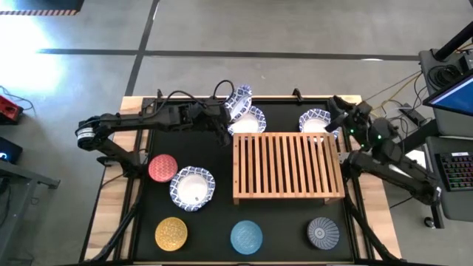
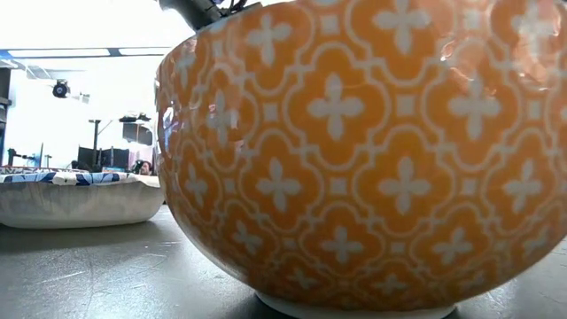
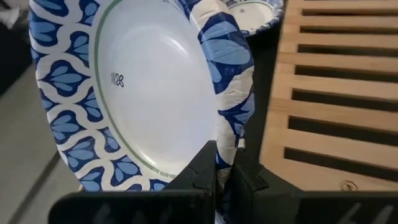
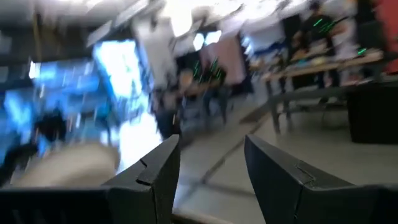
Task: Place and stack bowls onto a shelf
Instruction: Put the top left big white and blue bowl on the shelf
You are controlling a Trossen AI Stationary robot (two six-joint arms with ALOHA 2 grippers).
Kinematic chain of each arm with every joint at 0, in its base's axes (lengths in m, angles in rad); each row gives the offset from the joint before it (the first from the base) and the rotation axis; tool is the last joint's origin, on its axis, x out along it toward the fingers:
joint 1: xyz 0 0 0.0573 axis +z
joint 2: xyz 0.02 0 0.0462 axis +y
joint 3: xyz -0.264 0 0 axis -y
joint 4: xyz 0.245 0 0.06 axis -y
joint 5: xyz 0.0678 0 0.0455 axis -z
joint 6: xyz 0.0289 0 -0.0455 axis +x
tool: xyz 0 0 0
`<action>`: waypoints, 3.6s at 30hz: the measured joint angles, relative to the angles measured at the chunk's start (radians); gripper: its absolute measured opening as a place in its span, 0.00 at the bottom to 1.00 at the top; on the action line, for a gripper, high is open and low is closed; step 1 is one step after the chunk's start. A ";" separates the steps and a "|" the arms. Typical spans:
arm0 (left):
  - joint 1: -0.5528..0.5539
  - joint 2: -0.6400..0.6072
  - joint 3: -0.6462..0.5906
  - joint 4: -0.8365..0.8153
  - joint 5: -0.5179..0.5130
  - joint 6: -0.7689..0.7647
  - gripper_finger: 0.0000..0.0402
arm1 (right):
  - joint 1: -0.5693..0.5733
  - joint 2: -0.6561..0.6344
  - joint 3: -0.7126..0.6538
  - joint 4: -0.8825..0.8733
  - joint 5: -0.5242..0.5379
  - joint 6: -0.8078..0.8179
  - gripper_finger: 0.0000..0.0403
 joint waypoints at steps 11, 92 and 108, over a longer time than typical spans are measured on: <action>-0.045 0.000 0.079 -0.119 0.128 0.174 0.00 | 0.000 0.257 0.354 -0.379 -0.318 -0.196 0.42; -0.183 0.262 0.374 -0.010 0.681 0.462 0.00 | 0.357 0.518 0.490 -0.398 -1.089 -0.582 0.25; -0.185 0.262 0.374 0.062 0.590 0.363 0.24 | 0.356 0.519 0.490 -0.457 -1.120 -0.549 0.03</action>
